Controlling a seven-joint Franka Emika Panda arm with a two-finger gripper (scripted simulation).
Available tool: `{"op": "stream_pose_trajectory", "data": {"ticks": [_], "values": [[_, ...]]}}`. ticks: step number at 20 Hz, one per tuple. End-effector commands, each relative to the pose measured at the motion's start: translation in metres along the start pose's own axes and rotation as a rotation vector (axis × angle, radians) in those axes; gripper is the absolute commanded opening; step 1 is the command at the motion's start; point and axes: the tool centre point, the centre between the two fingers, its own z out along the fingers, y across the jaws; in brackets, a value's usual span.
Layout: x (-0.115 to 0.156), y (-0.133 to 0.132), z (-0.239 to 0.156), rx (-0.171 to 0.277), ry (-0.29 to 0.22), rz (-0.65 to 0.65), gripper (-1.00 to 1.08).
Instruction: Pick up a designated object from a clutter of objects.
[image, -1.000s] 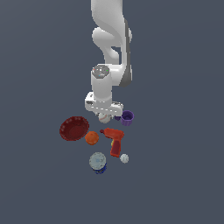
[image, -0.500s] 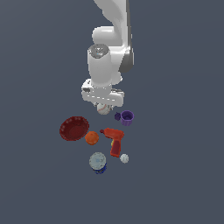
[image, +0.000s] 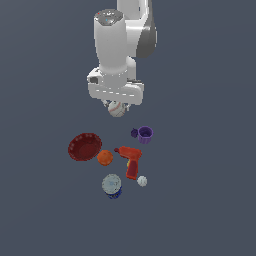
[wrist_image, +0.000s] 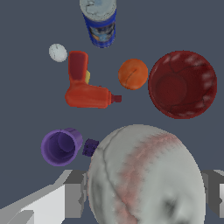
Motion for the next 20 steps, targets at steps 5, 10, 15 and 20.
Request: {"op": "stream_pose_trajectory", "data": {"ticks": [5,10,15,20], "values": [[-0.002,0.001,-0.059,0.0,0.001,0.0,-1.0],[-0.003,0.002,-0.096,0.0,0.001,0.0,-1.0],[-0.002,0.002,-0.122,0.0,0.001,0.0,-1.0],[-0.002,0.002,-0.136,0.0,0.001,0.0,-1.0]]}}
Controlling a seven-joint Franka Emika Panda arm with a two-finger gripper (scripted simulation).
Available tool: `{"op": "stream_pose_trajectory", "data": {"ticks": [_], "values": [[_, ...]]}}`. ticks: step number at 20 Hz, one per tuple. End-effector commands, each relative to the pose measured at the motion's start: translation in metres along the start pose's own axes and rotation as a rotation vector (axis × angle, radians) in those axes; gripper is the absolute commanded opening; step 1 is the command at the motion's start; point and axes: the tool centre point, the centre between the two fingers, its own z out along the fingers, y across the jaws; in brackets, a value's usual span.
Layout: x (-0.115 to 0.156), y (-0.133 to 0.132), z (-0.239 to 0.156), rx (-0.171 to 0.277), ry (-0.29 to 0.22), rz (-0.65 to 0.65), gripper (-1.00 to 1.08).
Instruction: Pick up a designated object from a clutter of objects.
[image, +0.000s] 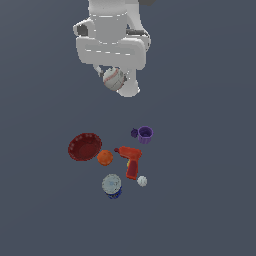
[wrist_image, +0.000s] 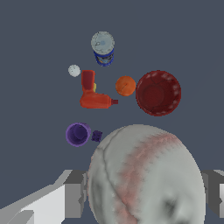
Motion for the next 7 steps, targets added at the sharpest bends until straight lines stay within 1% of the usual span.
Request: {"op": "stream_pose_trajectory", "data": {"ticks": [1,7], "values": [[0.0004,0.0,-0.0059,0.0,0.001,0.0,-1.0],[0.0015,-0.0001,-0.0055,0.0,0.001,0.0,-1.0]]}}
